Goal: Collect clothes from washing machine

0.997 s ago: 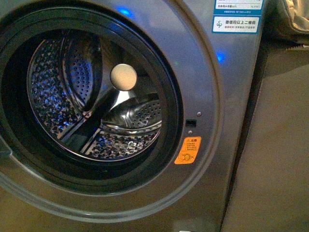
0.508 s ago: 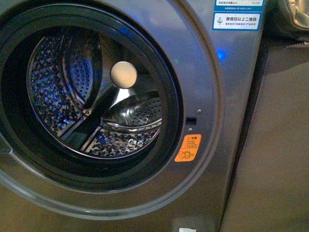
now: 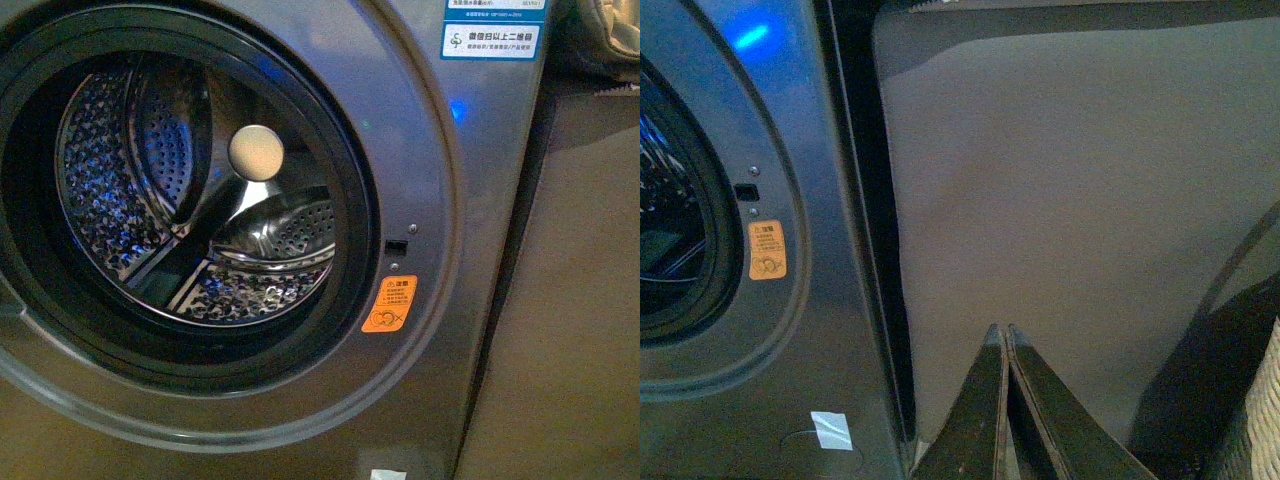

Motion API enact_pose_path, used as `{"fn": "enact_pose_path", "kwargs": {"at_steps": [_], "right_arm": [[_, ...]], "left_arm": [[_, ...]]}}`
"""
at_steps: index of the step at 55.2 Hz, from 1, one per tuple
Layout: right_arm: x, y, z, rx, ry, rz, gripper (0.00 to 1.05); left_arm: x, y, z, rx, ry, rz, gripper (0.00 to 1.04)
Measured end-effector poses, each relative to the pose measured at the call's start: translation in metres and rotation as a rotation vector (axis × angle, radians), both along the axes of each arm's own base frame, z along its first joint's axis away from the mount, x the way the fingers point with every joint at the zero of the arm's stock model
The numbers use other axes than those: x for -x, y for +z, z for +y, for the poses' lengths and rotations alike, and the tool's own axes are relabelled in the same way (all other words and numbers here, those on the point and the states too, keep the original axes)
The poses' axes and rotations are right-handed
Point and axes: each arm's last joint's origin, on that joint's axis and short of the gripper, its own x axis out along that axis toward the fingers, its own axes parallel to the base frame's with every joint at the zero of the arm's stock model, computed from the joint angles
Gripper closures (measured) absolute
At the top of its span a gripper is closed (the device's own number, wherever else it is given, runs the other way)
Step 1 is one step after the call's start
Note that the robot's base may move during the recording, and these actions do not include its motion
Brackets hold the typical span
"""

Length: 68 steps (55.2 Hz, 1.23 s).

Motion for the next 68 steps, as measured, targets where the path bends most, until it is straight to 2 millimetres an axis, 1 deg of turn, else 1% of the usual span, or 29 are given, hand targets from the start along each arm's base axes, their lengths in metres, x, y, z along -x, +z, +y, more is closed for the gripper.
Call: {"fn": "enact_pose_path", "kwargs": {"at_steps": [7, 10, 13, 16, 25, 28, 31, 35, 40, 41, 42, 43, 44, 46, 47, 54, 56, 58, 62, 68], "right_arm": [[0.0, 0.0, 0.0, 0.0, 0.0, 0.0, 1.02], [0.0, 0.0, 0.0, 0.0, 0.0, 0.0, 1.02], [0.0, 0.0, 0.0, 0.0, 0.0, 0.0, 1.02], [0.0, 0.0, 0.0, 0.0, 0.0, 0.0, 1.02], [0.0, 0.0, 0.0, 0.0, 0.0, 0.0, 1.02], [0.0, 0.0, 0.0, 0.002, 0.0, 0.0, 1.01], [0.0, 0.0, 0.0, 0.001, 0.0, 0.0, 0.91], [0.0, 0.0, 0.0, 0.001, 0.0, 0.0, 0.8], [0.0, 0.0, 0.0, 0.001, 0.0, 0.0, 0.63], [0.0, 0.0, 0.0, 0.001, 0.0, 0.0, 0.61], [0.0, 0.0, 0.0, 0.001, 0.0, 0.0, 0.56], [0.0, 0.0, 0.0, 0.001, 0.0, 0.0, 0.54], [0.0, 0.0, 0.0, 0.001, 0.0, 0.0, 0.49], [0.0, 0.0, 0.0, 0.001, 0.0, 0.0, 0.42], [0.0, 0.0, 0.0, 0.001, 0.0, 0.0, 0.36], [0.0, 0.0, 0.0, 0.001, 0.0, 0.0, 0.15], [0.0, 0.0, 0.0, 0.001, 0.0, 0.0, 0.1], [0.0, 0.0, 0.0, 0.0, 0.0, 0.0, 0.06], [0.0, 0.0, 0.0, 0.001, 0.0, 0.0, 0.08], [0.0, 0.0, 0.0, 0.001, 0.0, 0.0, 0.07]], "left_arm": [[0.008, -0.007, 0.0, 0.0, 0.0, 0.027, 1.01], [0.01, -0.007, 0.0, 0.0, 0.0, 0.012, 1.01], [0.011, -0.008, 0.0, 0.0, 0.0, 0.0, 1.01], [0.012, -0.013, 0.0, 0.0, -0.003, -0.004, 1.01], [0.012, -0.013, 0.0, -0.001, 0.0, -0.01, 1.01], [0.012, -0.013, 0.0, 0.0, 0.0, -0.01, 0.94], [0.012, -0.013, 0.0, 0.0, 0.0, -0.01, 0.84], [0.012, -0.013, 0.0, 0.0, 0.0, -0.01, 0.73], [0.012, -0.013, 0.0, 0.0, 0.0, -0.01, 0.55], [0.012, -0.013, 0.0, 0.0, 0.0, -0.01, 0.53], [0.012, -0.013, 0.0, 0.0, 0.0, -0.01, 0.48], [0.012, -0.013, 0.0, 0.0, 0.0, -0.01, 0.46], [0.012, -0.013, 0.0, 0.0, 0.0, -0.01, 0.41], [0.012, -0.013, 0.0, 0.0, 0.0, -0.01, 0.34], [0.012, -0.013, 0.0, 0.0, 0.0, -0.01, 0.28], [0.012, -0.013, 0.0, -0.001, 0.0, -0.01, 0.07], [0.012, -0.013, 0.0, -0.003, 0.0, -0.01, 0.05], [0.012, -0.013, 0.0, -0.003, 0.0, -0.01, 0.07], [0.012, -0.013, 0.0, -0.003, 0.0, -0.01, 0.07], [0.012, -0.013, 0.0, -0.003, 0.0, -0.01, 0.07]]}}
